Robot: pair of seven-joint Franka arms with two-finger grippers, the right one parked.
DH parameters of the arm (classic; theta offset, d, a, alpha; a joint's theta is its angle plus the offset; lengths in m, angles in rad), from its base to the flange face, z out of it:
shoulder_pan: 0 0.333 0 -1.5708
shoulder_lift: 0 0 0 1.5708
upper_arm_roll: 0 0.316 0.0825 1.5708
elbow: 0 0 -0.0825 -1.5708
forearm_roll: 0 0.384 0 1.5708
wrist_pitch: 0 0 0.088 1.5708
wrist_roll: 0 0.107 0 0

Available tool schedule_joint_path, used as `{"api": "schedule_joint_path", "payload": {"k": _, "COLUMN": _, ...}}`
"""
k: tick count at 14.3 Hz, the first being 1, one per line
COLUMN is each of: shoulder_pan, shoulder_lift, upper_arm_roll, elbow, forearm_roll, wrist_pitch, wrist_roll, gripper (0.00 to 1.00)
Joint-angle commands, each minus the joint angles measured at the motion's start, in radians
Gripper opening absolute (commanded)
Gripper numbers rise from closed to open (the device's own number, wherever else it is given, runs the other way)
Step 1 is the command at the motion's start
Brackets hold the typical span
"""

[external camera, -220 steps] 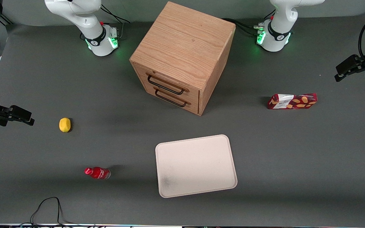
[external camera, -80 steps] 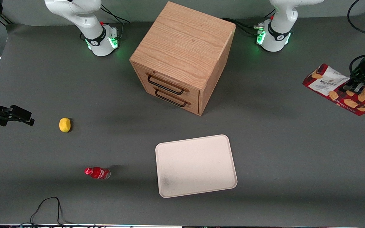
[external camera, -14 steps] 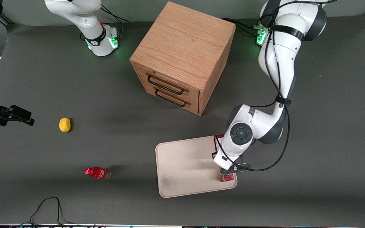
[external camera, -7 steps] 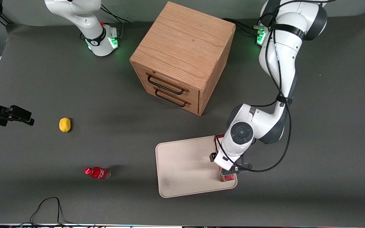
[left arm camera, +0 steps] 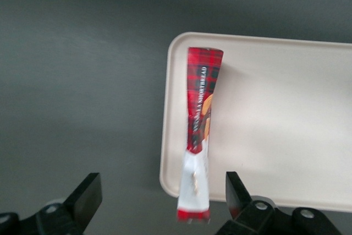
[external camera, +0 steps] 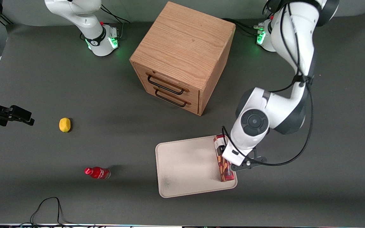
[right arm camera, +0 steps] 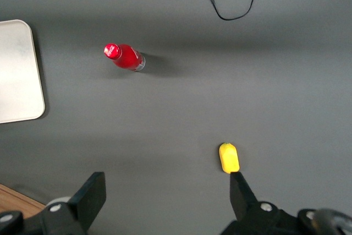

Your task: Place red cookie box on tray

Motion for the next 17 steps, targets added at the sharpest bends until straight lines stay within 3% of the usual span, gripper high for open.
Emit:
{"api": "schedule_joint_path", "payload": {"k": 1, "shoulder_pan": 0.004, "shoulder_lift": -0.121, "upper_arm_roll": 0.002, "elbow": -0.027, "forearm_roll": 0.053, "wrist_pitch": -0.125, "wrist_roll": 0.03, "gripper": 1.0}}
{"api": "schedule_joint_path", "payload": {"k": 9, "shoulder_pan": 0.096, "shoulder_lift": -0.385, "upper_arm_roll": -0.001, "elbow": -0.091, "forearm_roll": 0.052, "wrist_pitch": -0.377, "wrist_roll": 0.365, "gripper": 1.0}}
{"api": "schedule_joint_path", "payload": {"k": 17, "shoulder_pan": 0.264, "shoulder_lift": -0.648, "upper_arm_roll": 0.0, "elbow": -0.271, "forearm_roll": 0.04, "wrist_pitch": -0.423, "wrist_roll": 0.696, "gripper": 1.0}}
